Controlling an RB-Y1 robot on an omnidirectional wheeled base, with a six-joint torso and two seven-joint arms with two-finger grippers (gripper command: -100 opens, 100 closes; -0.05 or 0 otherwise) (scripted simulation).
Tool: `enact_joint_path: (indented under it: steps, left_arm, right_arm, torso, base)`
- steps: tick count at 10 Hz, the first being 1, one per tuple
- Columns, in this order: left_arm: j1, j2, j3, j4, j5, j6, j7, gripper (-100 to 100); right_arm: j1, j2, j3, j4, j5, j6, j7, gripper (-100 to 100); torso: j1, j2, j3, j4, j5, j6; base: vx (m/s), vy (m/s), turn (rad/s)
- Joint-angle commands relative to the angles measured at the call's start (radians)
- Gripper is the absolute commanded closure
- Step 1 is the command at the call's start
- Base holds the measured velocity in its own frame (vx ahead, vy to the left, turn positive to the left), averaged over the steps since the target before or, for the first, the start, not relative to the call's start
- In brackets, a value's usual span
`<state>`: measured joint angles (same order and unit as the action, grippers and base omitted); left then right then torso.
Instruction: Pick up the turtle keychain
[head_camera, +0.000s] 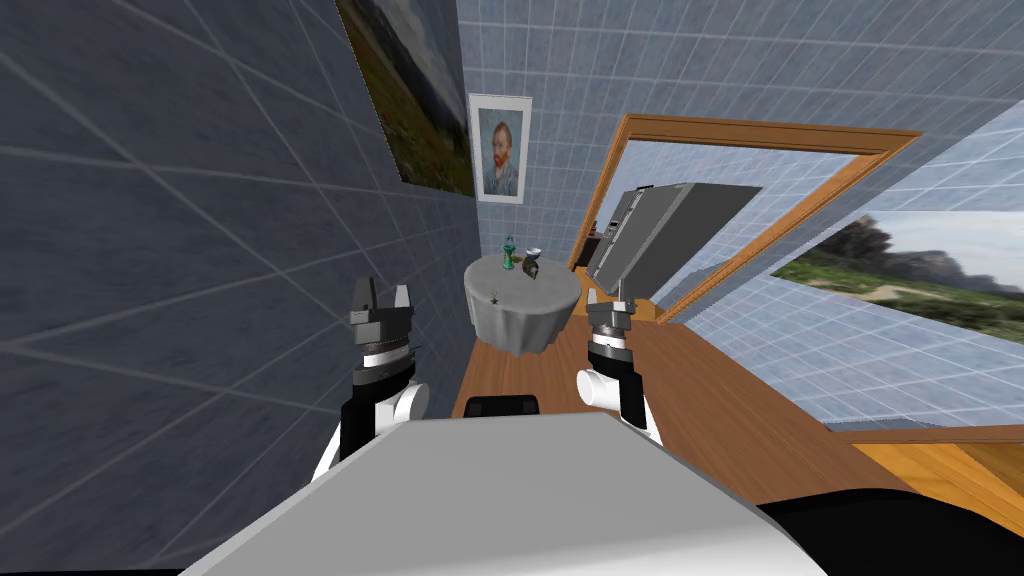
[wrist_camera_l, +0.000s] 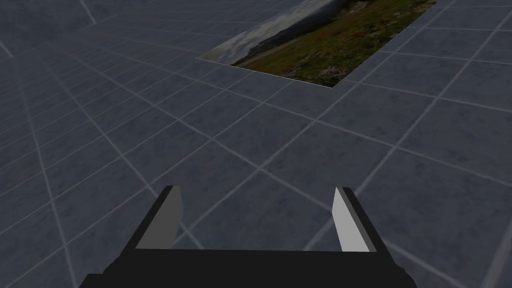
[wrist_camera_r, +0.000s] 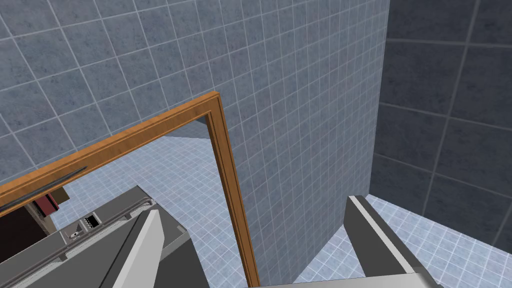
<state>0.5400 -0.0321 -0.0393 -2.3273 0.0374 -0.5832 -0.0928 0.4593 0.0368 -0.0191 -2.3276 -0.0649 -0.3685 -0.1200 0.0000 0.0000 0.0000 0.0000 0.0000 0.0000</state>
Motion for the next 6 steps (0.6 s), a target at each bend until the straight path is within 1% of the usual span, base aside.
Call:
enact_joint_path:
  steps: [1,3,6]
  left_arm:
    - [-0.007,0.035,-0.005,-0.003,0.000,0.017,-0.008,-100]
    - [-0.016,0.077,-0.013,-0.007,0.000,0.043,-0.019,-100]
    - [-0.035,0.153,-0.029,-0.017,-0.001,0.105,-0.039,-100]
  right_arm:
    - [0.000,0.000,0.000,0.000,0.000,0.000,0.000,0]
    - [0.000,0.000,0.000,0.000,0.000,0.000,0.000,0]
    - [0.000,0.000,0.000,0.000,0.000,0.000,0.000,0]
  torso:
    - [0.000,0.000,0.000,0.000,0.000,0.000]
    - [-0.002,0.002,0.001,0.000,0.000,0.000]
    - [-0.003,0.002,0.001,0.001,-0.001,0.000]
  base:
    - [-0.014,-0.019,-0.070]
    - [-0.031,-0.035,-0.074]
    - [-0.038,-0.047,-0.090]
